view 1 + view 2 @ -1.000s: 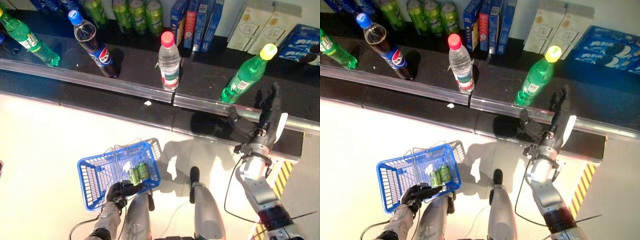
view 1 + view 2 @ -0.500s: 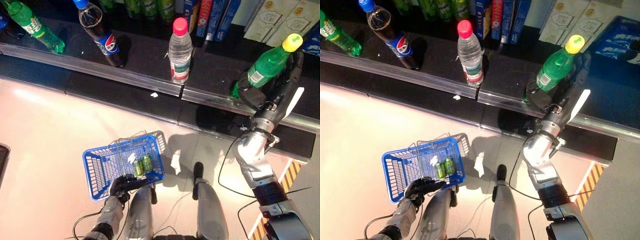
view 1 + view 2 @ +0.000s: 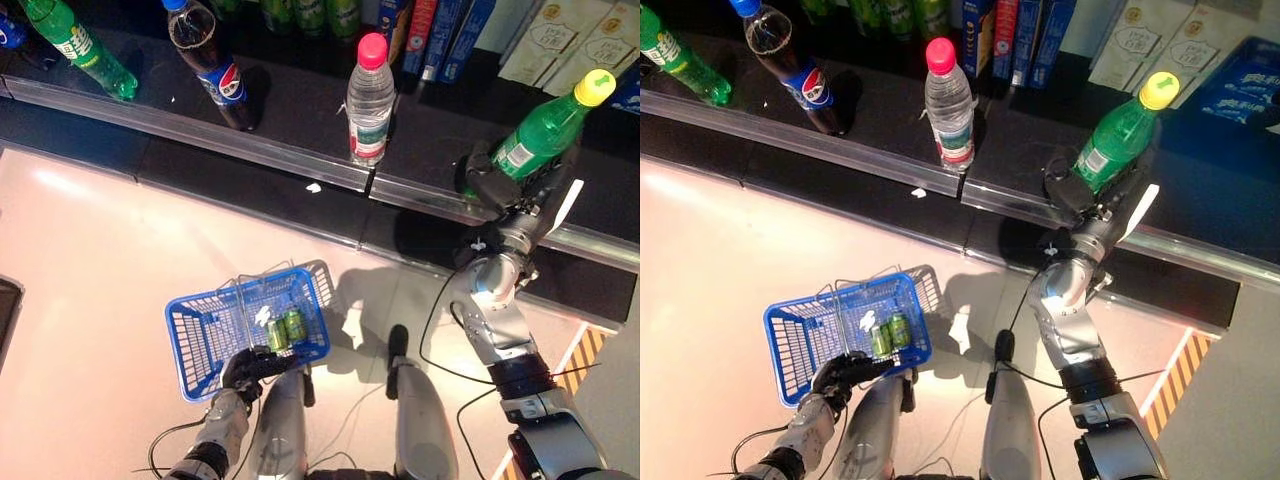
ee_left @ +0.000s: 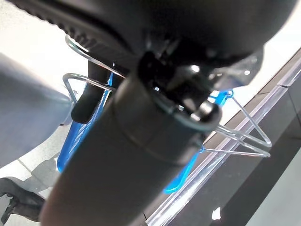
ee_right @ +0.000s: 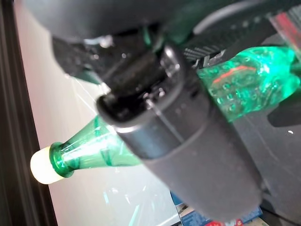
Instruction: Pick up the drink and place into the basket.
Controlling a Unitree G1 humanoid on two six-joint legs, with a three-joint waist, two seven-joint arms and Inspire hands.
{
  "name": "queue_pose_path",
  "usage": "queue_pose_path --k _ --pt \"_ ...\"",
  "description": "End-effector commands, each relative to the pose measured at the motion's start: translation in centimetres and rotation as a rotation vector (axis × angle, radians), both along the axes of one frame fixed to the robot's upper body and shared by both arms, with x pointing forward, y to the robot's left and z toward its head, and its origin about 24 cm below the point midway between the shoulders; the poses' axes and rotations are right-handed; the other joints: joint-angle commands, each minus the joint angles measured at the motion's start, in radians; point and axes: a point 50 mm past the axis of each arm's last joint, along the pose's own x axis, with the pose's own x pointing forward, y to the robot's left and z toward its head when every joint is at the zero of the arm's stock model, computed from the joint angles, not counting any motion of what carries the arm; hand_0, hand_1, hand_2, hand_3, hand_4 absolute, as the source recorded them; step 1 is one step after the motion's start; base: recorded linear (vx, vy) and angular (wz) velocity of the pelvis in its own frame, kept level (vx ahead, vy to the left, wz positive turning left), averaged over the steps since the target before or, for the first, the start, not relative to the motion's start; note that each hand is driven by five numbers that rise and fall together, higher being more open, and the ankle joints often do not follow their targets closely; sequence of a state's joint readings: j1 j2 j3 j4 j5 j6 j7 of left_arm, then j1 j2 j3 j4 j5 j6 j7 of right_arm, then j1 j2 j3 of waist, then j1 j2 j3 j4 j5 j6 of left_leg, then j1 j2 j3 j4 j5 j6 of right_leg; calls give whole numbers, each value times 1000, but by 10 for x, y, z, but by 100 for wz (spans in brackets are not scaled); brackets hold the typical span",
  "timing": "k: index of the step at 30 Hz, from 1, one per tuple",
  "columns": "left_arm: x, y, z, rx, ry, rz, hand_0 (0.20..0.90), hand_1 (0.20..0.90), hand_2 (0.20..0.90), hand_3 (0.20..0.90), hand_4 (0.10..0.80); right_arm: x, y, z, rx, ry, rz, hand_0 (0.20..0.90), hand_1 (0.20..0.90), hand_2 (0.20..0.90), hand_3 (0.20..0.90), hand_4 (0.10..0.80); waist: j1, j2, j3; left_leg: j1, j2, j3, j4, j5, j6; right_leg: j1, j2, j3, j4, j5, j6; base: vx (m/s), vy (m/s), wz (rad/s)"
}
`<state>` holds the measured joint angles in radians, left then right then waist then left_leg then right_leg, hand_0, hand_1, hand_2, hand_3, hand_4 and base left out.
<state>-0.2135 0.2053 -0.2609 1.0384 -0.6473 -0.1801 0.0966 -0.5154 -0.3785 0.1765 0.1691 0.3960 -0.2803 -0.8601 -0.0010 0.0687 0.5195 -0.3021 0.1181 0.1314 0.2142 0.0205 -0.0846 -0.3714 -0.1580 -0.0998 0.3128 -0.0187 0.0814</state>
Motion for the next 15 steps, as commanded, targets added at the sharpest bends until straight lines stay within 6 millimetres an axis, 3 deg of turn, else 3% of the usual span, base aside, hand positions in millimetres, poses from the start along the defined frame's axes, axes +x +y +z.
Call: queue_pose_path --k 1,2,3,4,5,6,15 --pt "-24 -1 -12 -2 46 -19 300 300 300 200 100 -4 -3 64 -9 -266 -2 900 900 900 900 800 21 -24 -13 -64 9 -74 135 11 -3 25 -13 -49 -17 6 -46 0 0 0" --pt "-24 -1 -12 -7 44 -20 300 300 300 200 100 -3 -6 67 -6 -272 -17 900 900 900 900 800 23 -22 -10 -66 9 -76 136 13 -3 24 -13 -50 -14 5 -48 0 0 0" --pt "-25 -2 -12 -11 43 -21 300 300 300 200 100 -2 -9 71 -5 -274 -30 785 785 785 765 665 25 -18 -7 -68 7 -77 139 14 -3 22 -14 -51 -10 4 -49 0 0 0" --pt "-25 -2 -12 -13 42 -24 300 300 300 200 100 0 -12 73 -3 -276 -39 552 552 552 494 394 27 -15 -5 -70 6 -78 141 14 -3 19 -15 -51 -8 3 -50 0 0 0" --pt "-24 -2 -12 -15 40 -27 300 300 300 200 100 0 -14 76 -3 -279 -46 385 385 385 299 199 29 -12 -2 -70 4 -80 143 13 -2 18 -16 -51 -3 1 -51 0 0 0" --pt "-24 -2 -12 -16 38 -30 300 300 300 200 100 1 -16 79 -7 -282 -55 300 300 300 200 100 30 -10 -1 -71 3 -80 145 13 -2 17 -17 -51 -1 -1 -51 0 0 0" --pt "-22 -3 -11 -36 37 -48 300 300 300 200 100 6 -32 103 -79 -304 -102 300 300 300 200 100 40 6 -4 -82 -7 -85 161 19 0 5 -23 -56 22 -12 -58 4 8 0"
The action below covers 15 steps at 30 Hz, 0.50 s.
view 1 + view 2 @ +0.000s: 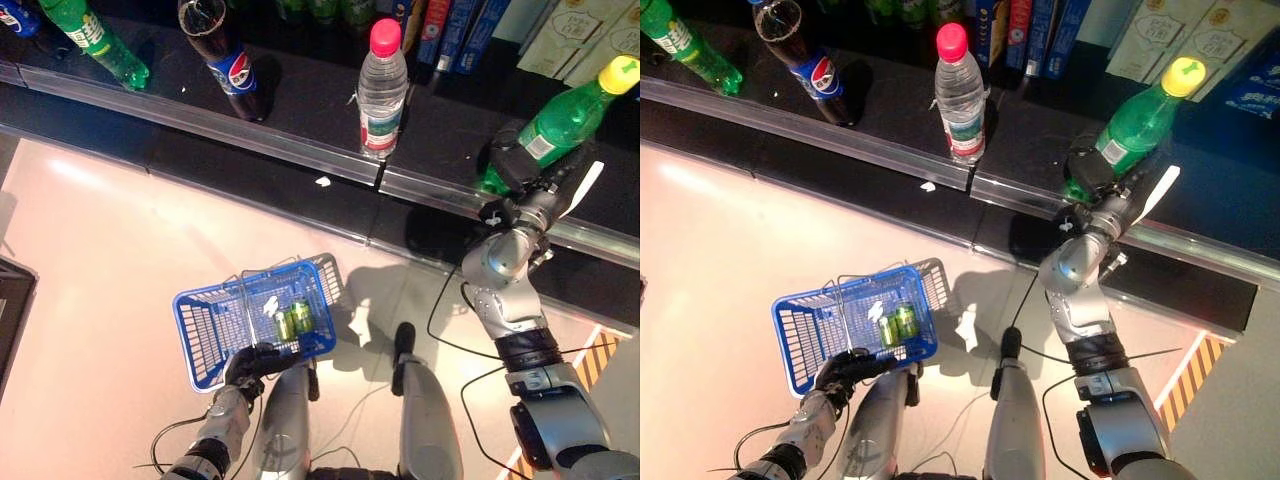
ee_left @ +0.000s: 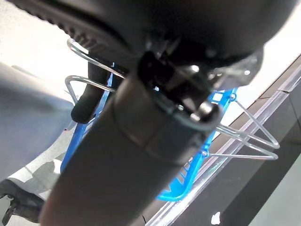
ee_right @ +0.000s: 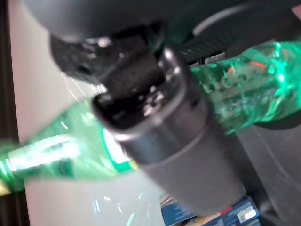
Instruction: Pick up the drink and place into the basket.
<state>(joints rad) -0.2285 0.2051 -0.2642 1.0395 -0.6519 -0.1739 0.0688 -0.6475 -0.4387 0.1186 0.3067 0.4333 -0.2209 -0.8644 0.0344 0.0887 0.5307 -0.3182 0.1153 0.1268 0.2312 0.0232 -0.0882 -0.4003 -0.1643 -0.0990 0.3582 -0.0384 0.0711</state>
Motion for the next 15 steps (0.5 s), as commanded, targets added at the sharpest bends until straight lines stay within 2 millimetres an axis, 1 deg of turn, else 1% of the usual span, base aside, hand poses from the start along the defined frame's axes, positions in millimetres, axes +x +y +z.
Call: queue_pose_path --k 1,3,9,10,13,14,15 --pt "-27 0 -12 -14 44 -22 300 300 300 200 100 -15 -6 84 -112 -336 -8 300 300 300 200 100 6 -13 -15 -68 -5 -82 149 15 4 33 -17 -57 -18 5 -48 0 0 0" --pt "-26 -1 -11 -11 31 -17 300 300 300 200 100 -16 -7 87 -129 -344 -15 300 300 300 200 100 8 -11 -15 -69 -8 -84 156 18 4 34 -17 -58 -11 0 -50 3 7 2" --pt "-29 4 -10 -4 -1 4 300 300 300 200 100 -23 -10 87 -142 -372 -1 300 300 300 200 100 7 -11 -16 -62 -7 -86 176 11 4 43 -17 -58 12 -19 -56 8 12 2" --pt "-29 6 -8 -10 -22 20 300 300 300 200 100 -28 -6 89 -176 -395 17 300 300 300 200 100 2 -11 -22 -58 -8 -85 170 19 4 48 -15 -57 7 -16 -57 4 47 1" --pt "-27 7 -4 -18 -55 33 300 300 300 200 100 -35 2 89 -218 -421 57 300 300 300 200 100 -4 -11 -29 -52 -9 -81 165 19 4 51 -14 -53 7 -18 -57 3 57 1" --pt "-26 8 -3 -23 -71 47 300 300 300 200 100 -40 6 88 -248 -439 93 300 300 300 200 100 -8 -11 -30 -44 -8 -79 169 12 3 57 -14 -50 12 -26 -56 -2 55 1" --pt "-25 8 -1 -29 -91 60 300 300 300 200 100 -44 11 88 -279 -463 137 300 300 300 200 100 -11 -12 -36 -39 -9 -77 160 21 3 60 -14 -48 5 -20 -55 0 59 2"
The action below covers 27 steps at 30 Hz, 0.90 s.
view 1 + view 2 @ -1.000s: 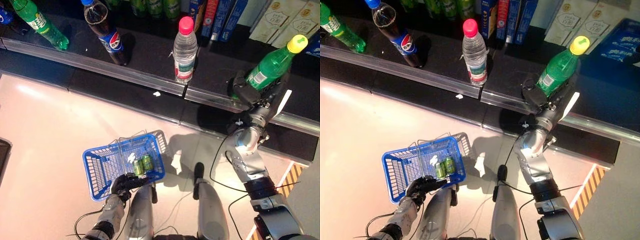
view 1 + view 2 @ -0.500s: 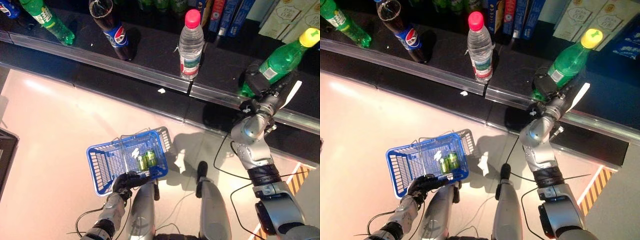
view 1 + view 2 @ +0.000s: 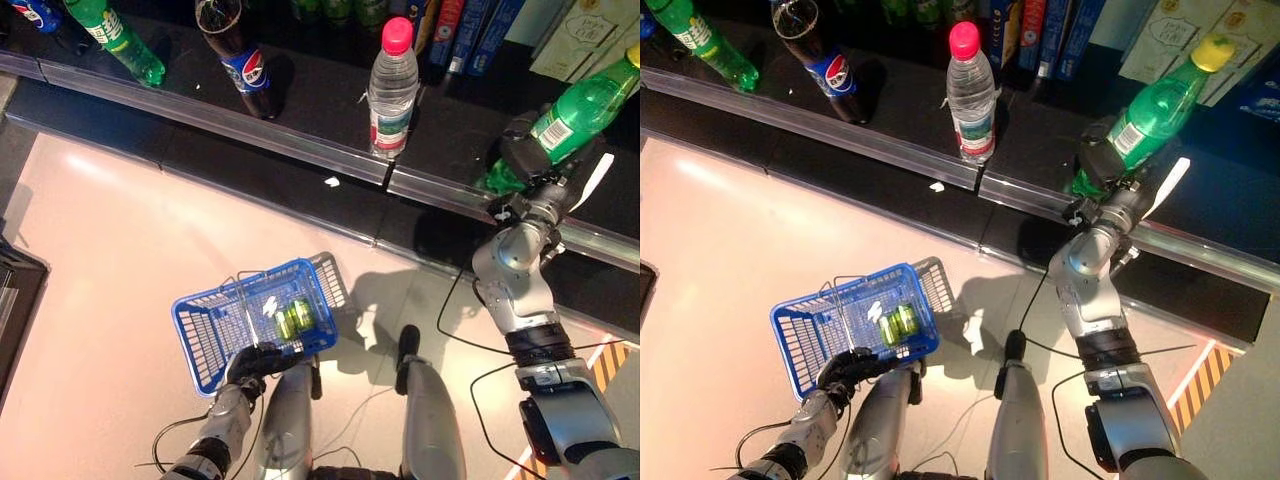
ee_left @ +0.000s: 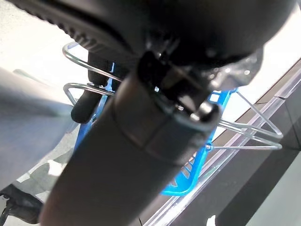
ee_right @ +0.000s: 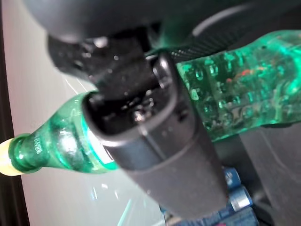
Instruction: Pick up the drink and place into the basket.
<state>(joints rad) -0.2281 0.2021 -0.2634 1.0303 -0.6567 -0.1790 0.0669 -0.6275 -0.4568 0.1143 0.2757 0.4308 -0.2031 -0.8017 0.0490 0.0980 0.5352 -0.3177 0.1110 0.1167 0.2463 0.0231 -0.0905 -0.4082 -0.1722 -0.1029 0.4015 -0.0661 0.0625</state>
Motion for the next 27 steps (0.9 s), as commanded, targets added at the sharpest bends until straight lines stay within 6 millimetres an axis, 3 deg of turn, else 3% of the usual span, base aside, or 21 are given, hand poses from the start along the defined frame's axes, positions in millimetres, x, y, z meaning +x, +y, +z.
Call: queue_pose_path --k 1,7,9,11,14,17,27 --pt "-26 10 -1 -26 -95 69 300 300 300 200 100 -46 18 86 -249 -482 141 300 300 300 200 100 -28 -23 -46 -34 -4 -66 142 22 4 74 -5 -43 -40 6 -47 10 59 2" --pt "-17 23 18 -75 -253 199 300 300 300 200 100 -66 42 75 -360 -495 403 300 300 300 200 100 -41 -44 -90 14 12 -49 136 28 -5 123 -3 -40 -40 -9 -48 49 18 1" --pt "-17 24 19 -77 -262 215 300 300 300 200 100 -68 43 73 -368 -491 432 300 300 300 200 100 -41 -46 -94 20 13 -49 134 29 -6 130 -3 -40 -43 -9 -48 46 -6 0" --pt "-16 34 29 -65 -325 257 300 300 300 200 100 -79 52 65 -346 -506 612 300 300 300 200 100 -37 -65 -118 48 21 -48 129 29 -10 171 -1 -43 -52 -15 -45 93 -53 6" --pt "-15 38 35 -53 -358 249 300 300 300 200 100 -86 59 59 -320 -513 731 300 300 300 200 100 -33 -76 -139 70 24 -47 127 28 -11 205 0 -47 -59 -19 -44 68 -37 14" --pt "-18 40 39 -51 -390 248 300 300 300 200 100 -90 69 49 -218 -512 910 300 300 300 200 100 -27 -80 -167 109 29 -44 113 29 -12 251 2 -53 -70 -25 -42 97 1 2" --pt "-16 43 62 -26 -495 207 300 300 300 200 100 -103 114 24 -256 -408 1259 300 300 300 200 100 10 -71 -222 170 26 -56 83 35 -12 330 -1 -69 -94 -39 -40 63 25 2"
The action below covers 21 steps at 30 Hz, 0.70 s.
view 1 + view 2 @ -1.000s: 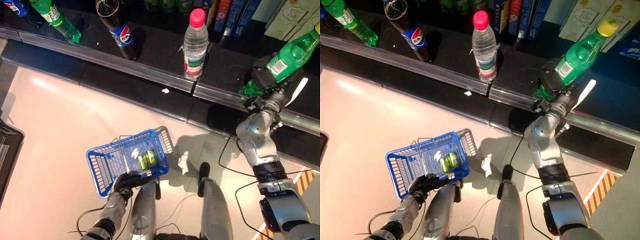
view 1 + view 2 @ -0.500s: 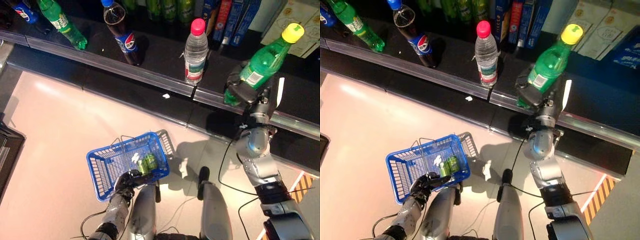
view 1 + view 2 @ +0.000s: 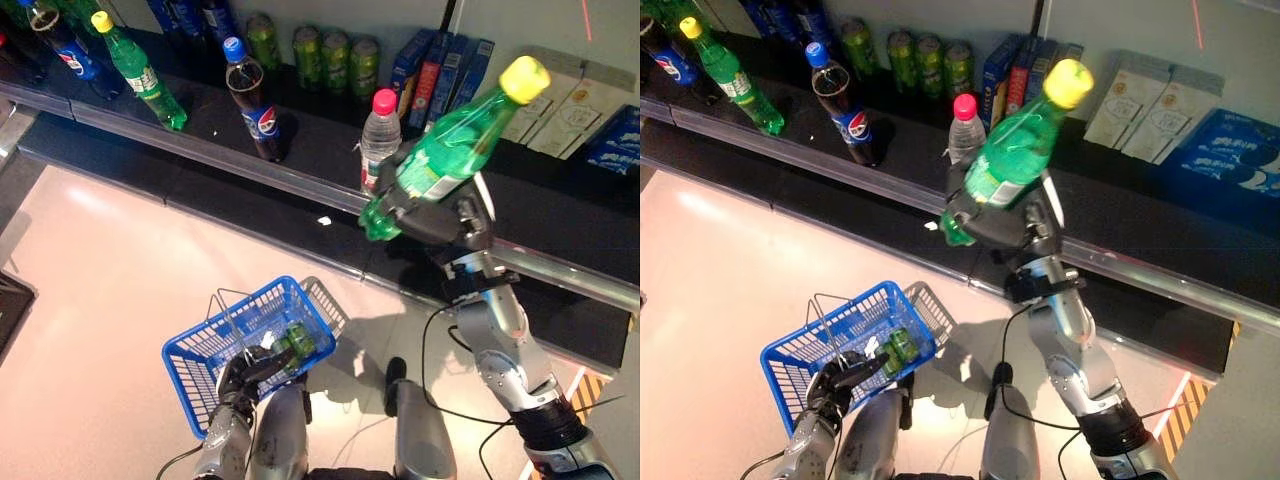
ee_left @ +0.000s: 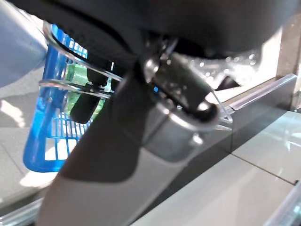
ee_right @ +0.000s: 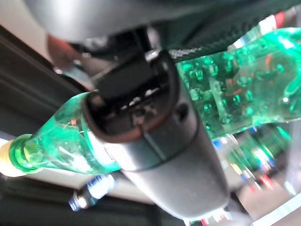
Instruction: Pick up the drink and place into the basket.
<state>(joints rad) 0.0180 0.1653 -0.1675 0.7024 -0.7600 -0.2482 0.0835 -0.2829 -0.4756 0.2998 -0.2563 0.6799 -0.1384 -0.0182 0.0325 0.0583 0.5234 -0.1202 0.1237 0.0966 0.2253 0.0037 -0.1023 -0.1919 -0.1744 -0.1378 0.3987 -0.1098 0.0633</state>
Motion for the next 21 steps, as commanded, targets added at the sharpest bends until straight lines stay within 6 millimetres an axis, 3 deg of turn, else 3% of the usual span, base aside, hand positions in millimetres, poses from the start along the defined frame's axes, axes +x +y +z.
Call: queue_pose_path --k 1,5,11,21 --pt "16 44 58 168 -346 41 300 300 300 200 100 -35 26 48 107 -297 250 300 300 300 200 100 33 -30 -211 -26 13 -39 105 56 0 118 1 -36 -92 2 -41 22 33 7" --pt "20 41 71 162 -408 1 300 300 300 200 100 -37 37 49 85 -289 304 300 300 300 200 100 49 -20 -208 -29 9 -53 113 63 -1 126 -3 -44 -80 -5 -47 15 50 11" --pt "25 21 117 75 -566 -174 300 300 300 200 100 -36 58 42 71 -223 367 300 300 300 200 100 115 4 -212 -21 -18 -95 97 70 1 162 -24 -85 -83 -16 -45 14 70 18" --pt "17 -9 173 7 -794 -525 300 300 300 200 100 -16 67 36 31 -165 269 300 300 300 200 100 203 52 -195 -33 -61 -169 78 72 6 189 -56 -157 -80 -17 -39 -5 64 24"
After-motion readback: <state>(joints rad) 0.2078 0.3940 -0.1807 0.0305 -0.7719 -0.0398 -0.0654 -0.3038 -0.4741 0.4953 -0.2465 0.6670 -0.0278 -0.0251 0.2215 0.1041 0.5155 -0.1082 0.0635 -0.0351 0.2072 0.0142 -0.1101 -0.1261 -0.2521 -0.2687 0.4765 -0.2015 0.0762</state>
